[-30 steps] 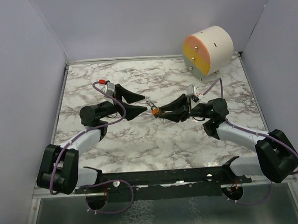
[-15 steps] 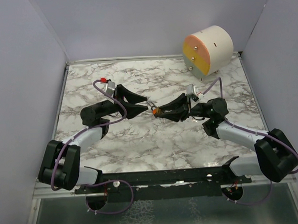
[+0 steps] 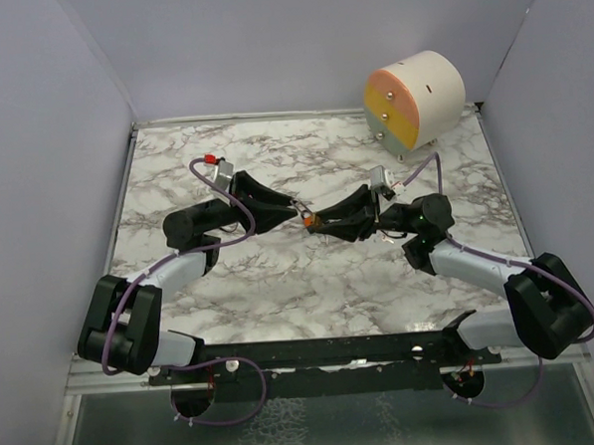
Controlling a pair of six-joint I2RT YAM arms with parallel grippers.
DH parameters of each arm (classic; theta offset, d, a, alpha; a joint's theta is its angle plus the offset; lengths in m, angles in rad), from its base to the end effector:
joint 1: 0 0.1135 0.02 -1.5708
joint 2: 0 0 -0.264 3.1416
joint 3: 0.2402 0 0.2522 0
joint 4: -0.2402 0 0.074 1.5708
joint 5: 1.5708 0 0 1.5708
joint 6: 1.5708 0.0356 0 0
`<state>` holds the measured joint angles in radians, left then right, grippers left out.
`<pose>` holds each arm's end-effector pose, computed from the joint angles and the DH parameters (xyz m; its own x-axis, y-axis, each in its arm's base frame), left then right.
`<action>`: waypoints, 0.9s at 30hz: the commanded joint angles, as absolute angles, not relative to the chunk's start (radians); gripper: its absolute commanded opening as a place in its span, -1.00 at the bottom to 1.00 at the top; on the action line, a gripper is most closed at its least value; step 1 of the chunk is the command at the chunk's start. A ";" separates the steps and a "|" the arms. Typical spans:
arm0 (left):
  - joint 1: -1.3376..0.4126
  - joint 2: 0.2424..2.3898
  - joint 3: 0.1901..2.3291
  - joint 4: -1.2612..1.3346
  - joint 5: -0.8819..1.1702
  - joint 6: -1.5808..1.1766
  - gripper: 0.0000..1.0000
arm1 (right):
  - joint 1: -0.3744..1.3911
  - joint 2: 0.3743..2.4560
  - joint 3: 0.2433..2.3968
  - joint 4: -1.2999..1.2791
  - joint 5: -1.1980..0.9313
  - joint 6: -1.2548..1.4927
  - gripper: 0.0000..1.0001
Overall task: Lock with the key
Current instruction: Lock the lock.
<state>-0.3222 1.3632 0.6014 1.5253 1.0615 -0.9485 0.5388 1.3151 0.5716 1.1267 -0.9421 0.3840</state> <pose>0.2275 -0.1087 0.3093 -0.2293 -0.3411 -0.9116 0.9717 -0.0248 -0.2351 0.2103 0.1593 0.2828 -0.0567 0.2228 -0.9732 -0.9970 0.0393 0.0671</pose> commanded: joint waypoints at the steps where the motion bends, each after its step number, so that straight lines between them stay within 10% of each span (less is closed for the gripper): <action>1: -0.332 1.366 0.636 1.603 1.069 -0.946 -0.34 | 0.535 1.325 0.609 1.166 -0.961 0.392 -0.98; 8: -0.341 1.364 0.642 1.552 1.059 -0.923 -1.00 | 0.537 1.316 0.607 1.148 -0.934 0.369 -0.98; 27: -0.366 1.200 0.755 0.880 0.926 -0.648 -0.98 | 0.769 1.192 0.652 0.814 -0.382 -0.100 -0.98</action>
<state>-0.3386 1.2484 0.7303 1.0752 0.9760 -0.7399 0.6781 1.2144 0.6052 0.8593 -0.5930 0.0631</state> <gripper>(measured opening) 0.030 0.279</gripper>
